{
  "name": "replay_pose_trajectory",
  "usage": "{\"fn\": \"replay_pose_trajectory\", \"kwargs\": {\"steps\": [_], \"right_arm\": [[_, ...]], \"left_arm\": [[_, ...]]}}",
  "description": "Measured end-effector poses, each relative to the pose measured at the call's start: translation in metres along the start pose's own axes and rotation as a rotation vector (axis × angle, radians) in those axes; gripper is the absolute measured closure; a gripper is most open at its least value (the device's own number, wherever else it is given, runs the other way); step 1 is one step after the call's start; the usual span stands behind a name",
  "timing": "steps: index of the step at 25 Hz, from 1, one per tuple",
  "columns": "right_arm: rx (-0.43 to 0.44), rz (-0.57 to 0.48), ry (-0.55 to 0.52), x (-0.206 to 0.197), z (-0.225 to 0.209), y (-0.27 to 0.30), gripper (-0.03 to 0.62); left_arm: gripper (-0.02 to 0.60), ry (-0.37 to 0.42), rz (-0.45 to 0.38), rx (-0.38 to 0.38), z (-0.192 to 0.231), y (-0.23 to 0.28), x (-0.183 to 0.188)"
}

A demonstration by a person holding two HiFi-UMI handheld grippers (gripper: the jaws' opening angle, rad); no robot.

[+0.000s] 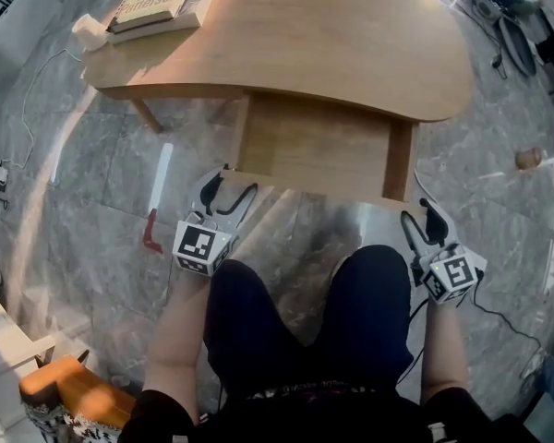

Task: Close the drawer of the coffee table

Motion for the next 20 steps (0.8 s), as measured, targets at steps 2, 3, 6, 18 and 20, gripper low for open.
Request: {"fn": "replay_pose_trajectory", "kwargs": {"steps": [2,3,6,18,20], "right_arm": [[-0.009,-0.001,0.002,0.001,0.002,0.0,0.393],[-0.011,-0.001,0.002,0.001,0.002,0.0,0.393],[-0.012,0.011,0.004,0.002,0.002,0.004,0.393],[-0.075,-0.016,0.015,0.03,-0.011,0.011,0.393],[-0.09,-0.012,0.018,0.033,-0.016,0.017,0.393]], "left_arm": [[0.319,-0.009,-0.004,0.0,-0.001,0.0,0.0],[0.321,-0.017,-0.008,0.003,0.0,-0.001,0.0],[0.322,-0.03,-0.009,0.018,0.002,-0.002,0.001],[0.322,-0.057,-0.053,0.063,0.007,0.01,0.024],[0.322,-0.059,-0.044,0.079,0.01,0.018,0.027]]}}
Point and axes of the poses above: the fingertips, and each gripper's own axes: y forward along the fingers, z to its left, x out of its top, the point moved 7 cm from there along -y, backward along the fingers, and after that the axes turned 1 degree about -x, right-handed, at the moved point
